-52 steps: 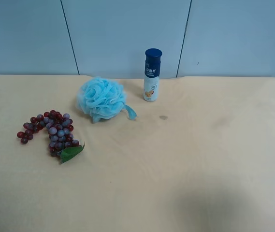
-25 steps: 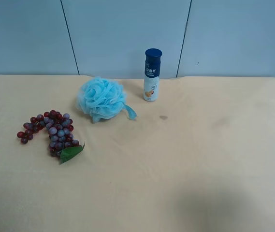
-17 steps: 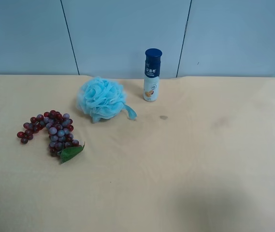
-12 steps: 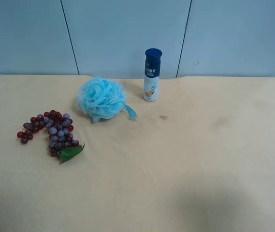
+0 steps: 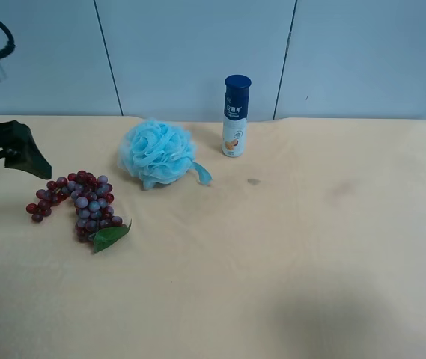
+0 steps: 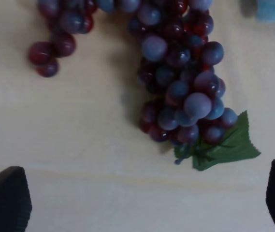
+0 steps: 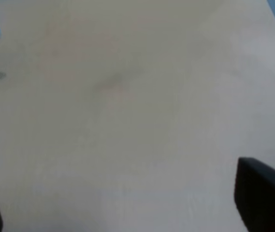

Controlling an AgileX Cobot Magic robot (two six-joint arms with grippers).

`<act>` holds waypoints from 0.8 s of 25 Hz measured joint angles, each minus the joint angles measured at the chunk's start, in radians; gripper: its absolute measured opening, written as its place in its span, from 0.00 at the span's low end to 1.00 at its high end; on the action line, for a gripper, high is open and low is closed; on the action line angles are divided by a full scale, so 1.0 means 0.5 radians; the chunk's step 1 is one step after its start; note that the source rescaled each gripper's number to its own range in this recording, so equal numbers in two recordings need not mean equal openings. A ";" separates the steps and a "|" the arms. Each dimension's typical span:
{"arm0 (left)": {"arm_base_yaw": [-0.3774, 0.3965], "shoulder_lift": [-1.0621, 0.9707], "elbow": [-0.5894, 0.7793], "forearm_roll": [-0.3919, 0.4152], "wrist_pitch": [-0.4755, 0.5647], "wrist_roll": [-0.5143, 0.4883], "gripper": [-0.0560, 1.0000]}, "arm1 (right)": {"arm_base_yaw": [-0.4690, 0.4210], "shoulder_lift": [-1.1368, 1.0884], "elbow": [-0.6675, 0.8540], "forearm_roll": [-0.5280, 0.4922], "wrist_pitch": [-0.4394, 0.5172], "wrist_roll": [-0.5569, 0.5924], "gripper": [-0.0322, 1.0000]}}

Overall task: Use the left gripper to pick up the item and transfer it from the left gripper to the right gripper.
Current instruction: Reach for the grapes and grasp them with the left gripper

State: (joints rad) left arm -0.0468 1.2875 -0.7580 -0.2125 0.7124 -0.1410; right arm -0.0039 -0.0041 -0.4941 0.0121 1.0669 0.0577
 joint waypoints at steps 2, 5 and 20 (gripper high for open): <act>-0.129 0.062 0.000 0.087 -0.055 -0.186 1.00 | 0.000 0.000 0.000 0.000 0.000 0.000 0.96; -0.313 0.154 -0.008 0.243 -0.118 -0.483 1.00 | 0.000 0.000 0.000 0.000 0.000 0.000 0.96; -0.585 0.828 -0.378 0.446 -0.144 -0.890 1.00 | 0.000 0.000 0.000 0.000 0.000 0.000 0.96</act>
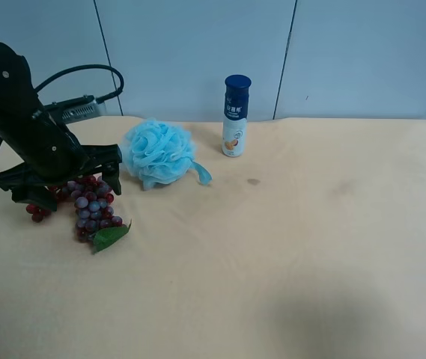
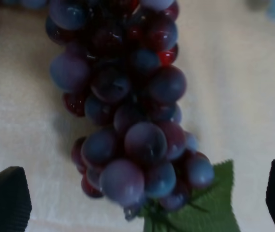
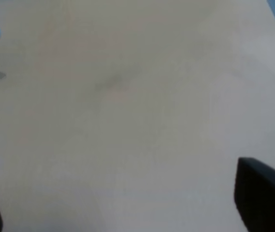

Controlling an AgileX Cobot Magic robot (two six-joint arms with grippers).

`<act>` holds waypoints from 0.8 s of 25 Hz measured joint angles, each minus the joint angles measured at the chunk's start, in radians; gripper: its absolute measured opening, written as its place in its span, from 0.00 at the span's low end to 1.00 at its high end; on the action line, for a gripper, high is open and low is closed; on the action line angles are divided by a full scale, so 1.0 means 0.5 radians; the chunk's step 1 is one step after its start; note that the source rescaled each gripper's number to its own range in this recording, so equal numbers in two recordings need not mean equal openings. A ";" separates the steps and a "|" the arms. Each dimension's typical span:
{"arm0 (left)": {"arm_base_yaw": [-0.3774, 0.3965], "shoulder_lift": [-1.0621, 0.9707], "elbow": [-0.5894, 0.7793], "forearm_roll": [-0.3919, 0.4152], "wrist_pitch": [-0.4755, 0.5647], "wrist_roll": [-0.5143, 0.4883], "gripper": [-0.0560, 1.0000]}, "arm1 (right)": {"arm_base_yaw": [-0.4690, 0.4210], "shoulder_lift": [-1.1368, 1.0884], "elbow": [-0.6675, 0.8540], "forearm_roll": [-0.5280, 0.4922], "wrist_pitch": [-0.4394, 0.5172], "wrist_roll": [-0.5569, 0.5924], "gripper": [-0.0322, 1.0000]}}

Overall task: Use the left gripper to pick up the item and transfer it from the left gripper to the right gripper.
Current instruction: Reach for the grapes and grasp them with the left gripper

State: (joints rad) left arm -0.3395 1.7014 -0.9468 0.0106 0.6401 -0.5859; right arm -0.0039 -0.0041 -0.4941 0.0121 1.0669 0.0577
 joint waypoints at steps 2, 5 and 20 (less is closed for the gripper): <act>0.000 0.074 -0.011 0.000 -0.025 -0.002 1.00 | 0.000 0.000 0.000 0.000 0.000 0.000 0.96; 0.000 0.185 -0.018 0.000 -0.096 -0.017 1.00 | 0.000 0.000 0.000 0.000 0.000 0.000 0.96; 0.000 0.403 -0.018 0.005 -0.317 -0.060 0.28 | 0.000 0.000 0.000 0.000 0.000 -0.002 0.96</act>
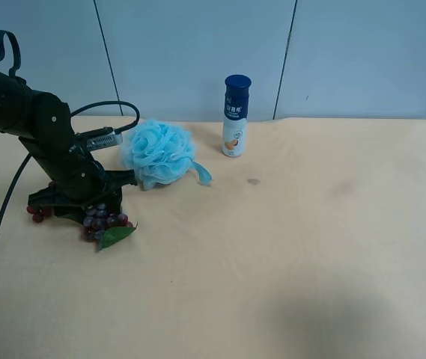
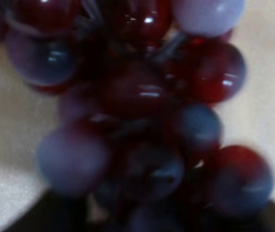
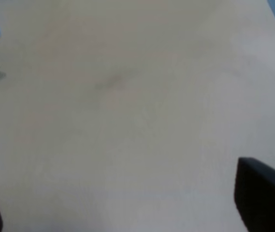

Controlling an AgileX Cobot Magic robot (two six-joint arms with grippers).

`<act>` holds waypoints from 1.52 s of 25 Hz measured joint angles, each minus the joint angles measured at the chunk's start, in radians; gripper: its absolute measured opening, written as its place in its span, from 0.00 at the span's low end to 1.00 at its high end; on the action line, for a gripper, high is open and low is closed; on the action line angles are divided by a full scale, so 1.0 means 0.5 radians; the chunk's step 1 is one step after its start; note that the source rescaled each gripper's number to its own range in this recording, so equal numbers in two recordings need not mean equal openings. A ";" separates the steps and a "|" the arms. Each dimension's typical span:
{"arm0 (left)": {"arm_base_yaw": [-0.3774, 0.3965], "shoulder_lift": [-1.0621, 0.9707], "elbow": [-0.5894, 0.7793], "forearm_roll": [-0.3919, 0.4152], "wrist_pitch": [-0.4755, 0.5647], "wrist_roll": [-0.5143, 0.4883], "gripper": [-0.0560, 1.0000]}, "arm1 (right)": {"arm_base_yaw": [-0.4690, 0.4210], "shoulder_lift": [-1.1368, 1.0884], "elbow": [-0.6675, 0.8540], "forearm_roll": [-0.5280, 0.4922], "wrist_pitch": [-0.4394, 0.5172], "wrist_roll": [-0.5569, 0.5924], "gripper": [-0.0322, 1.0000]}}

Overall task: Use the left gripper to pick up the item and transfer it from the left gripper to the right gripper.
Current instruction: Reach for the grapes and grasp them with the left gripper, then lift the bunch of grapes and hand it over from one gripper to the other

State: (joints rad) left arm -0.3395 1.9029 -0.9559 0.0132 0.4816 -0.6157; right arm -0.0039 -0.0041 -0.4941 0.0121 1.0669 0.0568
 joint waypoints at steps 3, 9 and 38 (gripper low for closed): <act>0.000 0.000 -0.002 -0.026 0.006 0.000 0.05 | 0.000 0.000 0.000 0.000 0.000 0.000 0.96; 0.000 -0.100 -0.004 -0.048 0.124 0.000 0.05 | 0.000 0.000 0.000 0.000 0.000 0.000 0.96; 0.000 -1.319 -0.002 -0.373 1.120 0.711 0.05 | 0.000 0.000 0.000 0.000 0.000 0.000 0.96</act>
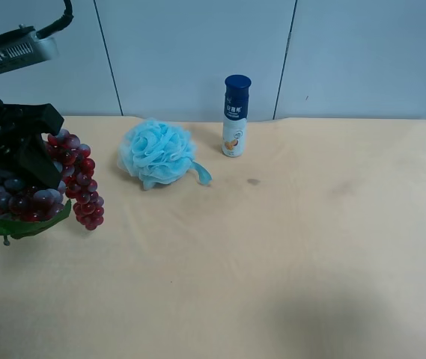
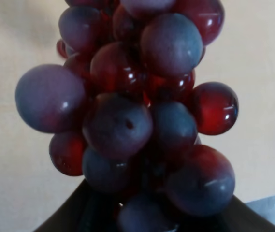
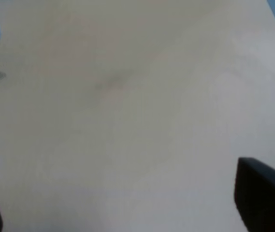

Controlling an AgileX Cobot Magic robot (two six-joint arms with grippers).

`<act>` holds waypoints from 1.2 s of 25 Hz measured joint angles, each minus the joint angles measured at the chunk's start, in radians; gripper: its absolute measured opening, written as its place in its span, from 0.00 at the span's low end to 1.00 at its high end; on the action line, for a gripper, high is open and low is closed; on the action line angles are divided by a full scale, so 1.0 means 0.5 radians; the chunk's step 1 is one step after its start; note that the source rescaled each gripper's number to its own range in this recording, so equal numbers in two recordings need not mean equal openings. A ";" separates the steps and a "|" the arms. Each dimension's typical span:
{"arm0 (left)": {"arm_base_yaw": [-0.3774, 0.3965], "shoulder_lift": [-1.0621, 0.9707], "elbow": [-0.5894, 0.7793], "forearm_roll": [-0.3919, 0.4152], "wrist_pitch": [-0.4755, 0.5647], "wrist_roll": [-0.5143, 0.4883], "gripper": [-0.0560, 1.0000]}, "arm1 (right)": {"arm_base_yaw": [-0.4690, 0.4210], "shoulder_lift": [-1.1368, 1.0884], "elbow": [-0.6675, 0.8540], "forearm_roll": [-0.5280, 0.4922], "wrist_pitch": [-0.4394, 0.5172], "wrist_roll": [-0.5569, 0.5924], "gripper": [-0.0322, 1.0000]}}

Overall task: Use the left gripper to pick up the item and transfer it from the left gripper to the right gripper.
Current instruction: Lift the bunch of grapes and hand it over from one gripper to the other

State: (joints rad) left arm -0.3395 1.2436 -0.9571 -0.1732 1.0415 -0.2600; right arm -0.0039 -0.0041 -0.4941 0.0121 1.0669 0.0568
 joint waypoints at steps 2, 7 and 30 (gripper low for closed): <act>0.000 0.000 0.000 -0.033 0.000 0.025 0.05 | 0.000 0.000 0.000 0.000 0.000 0.000 0.96; -0.091 0.000 0.000 -0.122 -0.004 0.126 0.05 | 0.000 0.000 0.000 0.000 0.000 0.000 0.96; -0.832 0.162 -0.237 -0.138 -0.209 0.375 0.05 | 0.055 0.517 -0.160 0.448 -0.066 -0.395 0.96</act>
State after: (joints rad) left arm -0.7553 1.3246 -1.0758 -0.2422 0.9371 -0.0727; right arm 0.0235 0.2545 -0.5739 0.2361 1.0341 -0.1404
